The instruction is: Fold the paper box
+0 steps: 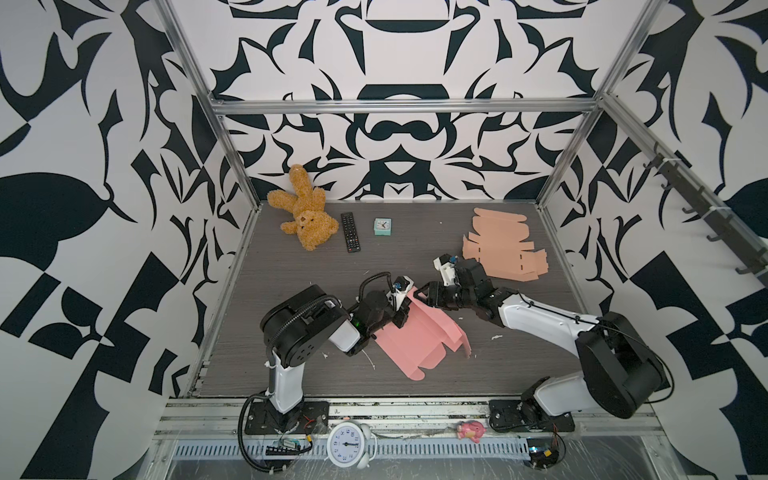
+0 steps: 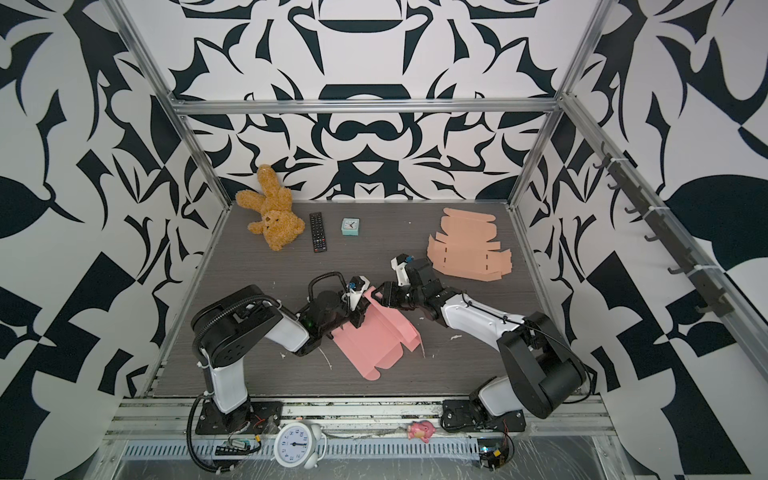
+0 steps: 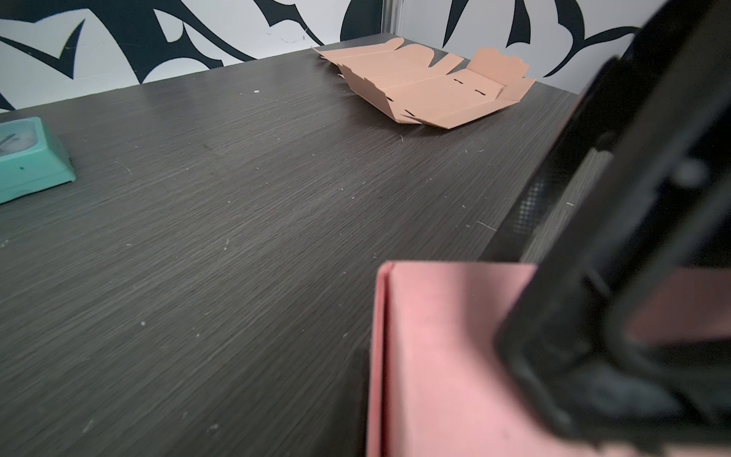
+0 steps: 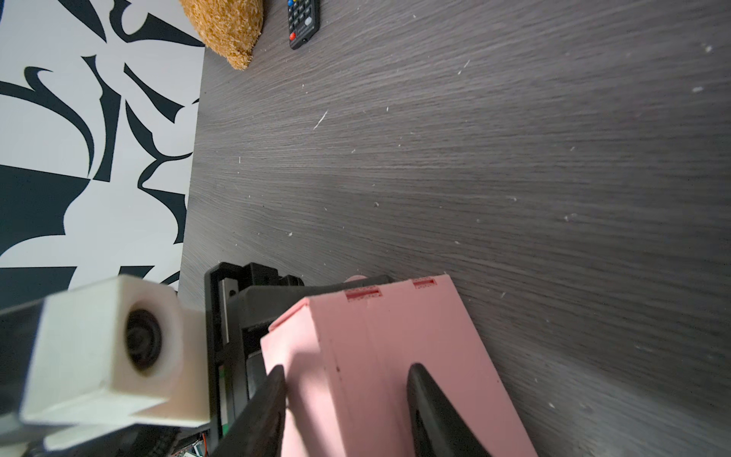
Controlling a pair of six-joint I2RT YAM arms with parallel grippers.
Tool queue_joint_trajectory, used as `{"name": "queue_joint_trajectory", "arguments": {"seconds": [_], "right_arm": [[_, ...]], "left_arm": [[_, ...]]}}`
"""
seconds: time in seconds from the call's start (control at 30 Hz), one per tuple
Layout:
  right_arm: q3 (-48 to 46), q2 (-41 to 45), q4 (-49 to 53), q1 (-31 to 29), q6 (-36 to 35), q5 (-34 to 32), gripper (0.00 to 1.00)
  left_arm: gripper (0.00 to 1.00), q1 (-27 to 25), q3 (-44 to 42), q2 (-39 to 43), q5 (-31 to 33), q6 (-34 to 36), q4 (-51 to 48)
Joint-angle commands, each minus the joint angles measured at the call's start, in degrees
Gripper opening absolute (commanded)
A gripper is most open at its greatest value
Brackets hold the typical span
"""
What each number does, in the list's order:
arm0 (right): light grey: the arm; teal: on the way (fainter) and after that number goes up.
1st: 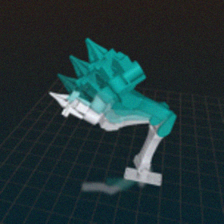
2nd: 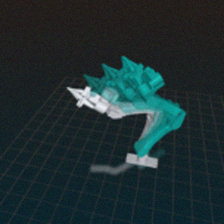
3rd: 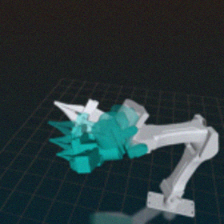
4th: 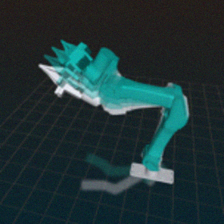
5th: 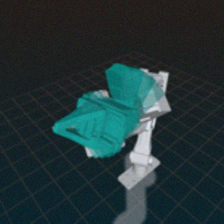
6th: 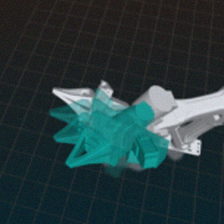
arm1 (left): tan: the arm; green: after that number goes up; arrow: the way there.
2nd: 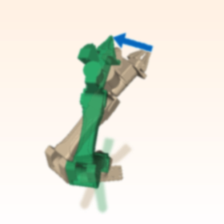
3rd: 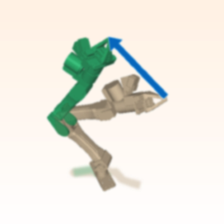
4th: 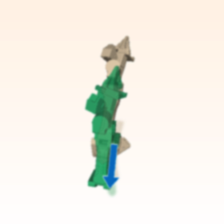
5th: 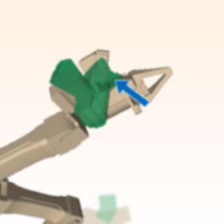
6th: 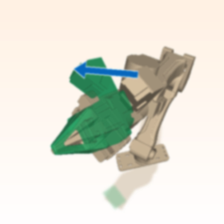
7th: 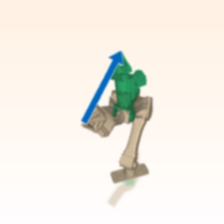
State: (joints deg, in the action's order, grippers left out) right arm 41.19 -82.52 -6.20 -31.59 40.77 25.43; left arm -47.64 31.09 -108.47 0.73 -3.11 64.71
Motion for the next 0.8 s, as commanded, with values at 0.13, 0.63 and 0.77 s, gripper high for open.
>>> {"name": "queue_joint_trajectory", "arguments": {"seconds": [0.13, 0.63, 0.77], "right_arm": [[1.28, 0.32, 3.87, -0.31, -0.34, -2.0, 0.5], [1.07, 0.77, 3.83, -0.39, -0.32, -2.44, 0.49], [1.65, 2.07, 4.88, -0.39, -0.36, -2.4, 0.51]], "left_arm": [[0.14, -0.87, -1.28, 2.54, -0.03, -0.03, 1.8], [0.12, -1.14, -2.2, 3.0, 0.67, 0.01, 2.44], [0.1, -1.32, -2.59, 3.26, 0.94, 0.15, 2.44]]}}
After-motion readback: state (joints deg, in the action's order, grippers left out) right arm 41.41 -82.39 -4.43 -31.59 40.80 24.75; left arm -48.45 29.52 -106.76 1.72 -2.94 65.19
